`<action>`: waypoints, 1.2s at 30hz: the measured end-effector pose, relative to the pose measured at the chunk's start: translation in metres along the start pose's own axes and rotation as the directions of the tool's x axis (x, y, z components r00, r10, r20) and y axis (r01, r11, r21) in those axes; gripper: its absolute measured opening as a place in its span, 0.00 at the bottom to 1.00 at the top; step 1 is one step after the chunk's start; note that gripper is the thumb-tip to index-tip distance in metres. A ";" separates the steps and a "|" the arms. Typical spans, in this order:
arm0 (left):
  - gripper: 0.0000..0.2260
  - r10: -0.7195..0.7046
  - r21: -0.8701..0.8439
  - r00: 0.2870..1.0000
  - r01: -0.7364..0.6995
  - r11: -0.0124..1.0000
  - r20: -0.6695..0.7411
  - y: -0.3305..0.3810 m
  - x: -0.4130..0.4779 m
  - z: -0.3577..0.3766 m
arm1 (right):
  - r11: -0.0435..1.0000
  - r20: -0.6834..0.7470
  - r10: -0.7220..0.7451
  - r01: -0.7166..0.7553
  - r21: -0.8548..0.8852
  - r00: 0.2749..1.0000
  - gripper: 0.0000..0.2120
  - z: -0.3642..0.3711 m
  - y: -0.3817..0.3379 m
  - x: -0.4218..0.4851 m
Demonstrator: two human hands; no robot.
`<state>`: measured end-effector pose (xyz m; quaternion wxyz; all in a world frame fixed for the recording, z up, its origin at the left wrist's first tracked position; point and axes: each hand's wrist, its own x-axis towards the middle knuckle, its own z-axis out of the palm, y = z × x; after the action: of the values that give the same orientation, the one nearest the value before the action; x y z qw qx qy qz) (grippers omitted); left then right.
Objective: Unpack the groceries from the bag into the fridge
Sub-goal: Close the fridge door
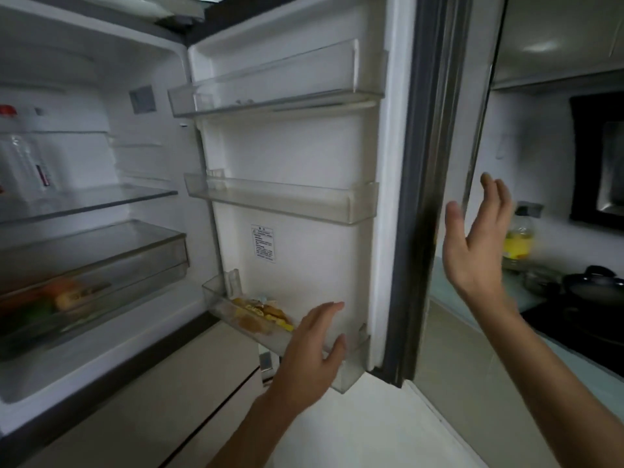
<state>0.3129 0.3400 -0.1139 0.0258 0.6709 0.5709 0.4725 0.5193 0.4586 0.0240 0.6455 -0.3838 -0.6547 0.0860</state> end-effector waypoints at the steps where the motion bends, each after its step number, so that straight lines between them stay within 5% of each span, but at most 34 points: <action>1: 0.21 -0.008 -0.009 1.000 0.008 1.000 0.008 0.010 -0.002 0.002 | 0.989 0.088 0.133 -0.137 0.051 0.987 0.28 -0.001 0.003 0.006; 3: 0.24 -0.032 -0.026 0.999 0.032 0.999 0.022 0.028 -0.008 0.004 | 0.946 0.292 0.244 -0.294 0.139 0.925 0.30 0.001 0.006 0.003; 5: 0.27 -0.057 -0.038 0.998 0.058 0.998 0.033 0.041 -0.016 0.002 | 0.970 0.375 0.157 -0.215 0.116 0.914 0.25 0.003 -0.001 -0.015; 9: 0.32 -0.162 -0.043 0.987 0.162 0.986 0.006 0.056 -0.039 -0.014 | 0.967 0.316 -0.011 -0.071 0.246 0.949 0.12 0.005 -0.036 -0.058; 14: 0.42 -0.281 -0.004 0.940 0.285 0.958 -0.193 0.068 -0.077 -0.035 | 0.912 0.288 -0.023 -0.098 0.398 0.957 0.12 0.026 -0.079 -0.108; 21: 0.62 -0.353 0.025 0.854 0.391 0.920 -0.383 0.048 -0.117 -0.099 | 0.789 0.355 -0.240 -0.032 0.613 0.903 0.14 0.066 -0.156 -0.149; 30: 0.41 -0.164 0.388 0.760 0.490 0.780 -0.629 0.000 -0.169 -0.179 | 0.623 0.319 -0.524 0.100 0.776 0.790 0.28 0.150 -0.242 -0.189; 36: 0.28 -0.205 0.259 0.603 0.590 0.765 -0.771 -0.036 -0.180 -0.229 | 0.603 0.324 -0.674 0.243 0.760 0.664 0.28 0.223 -0.260 -0.209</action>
<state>0.1519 0.0944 -0.1169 -0.2558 0.2706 0.7749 0.5107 0.1876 0.2358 -0.0146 0.5011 0.1092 -0.8229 0.2446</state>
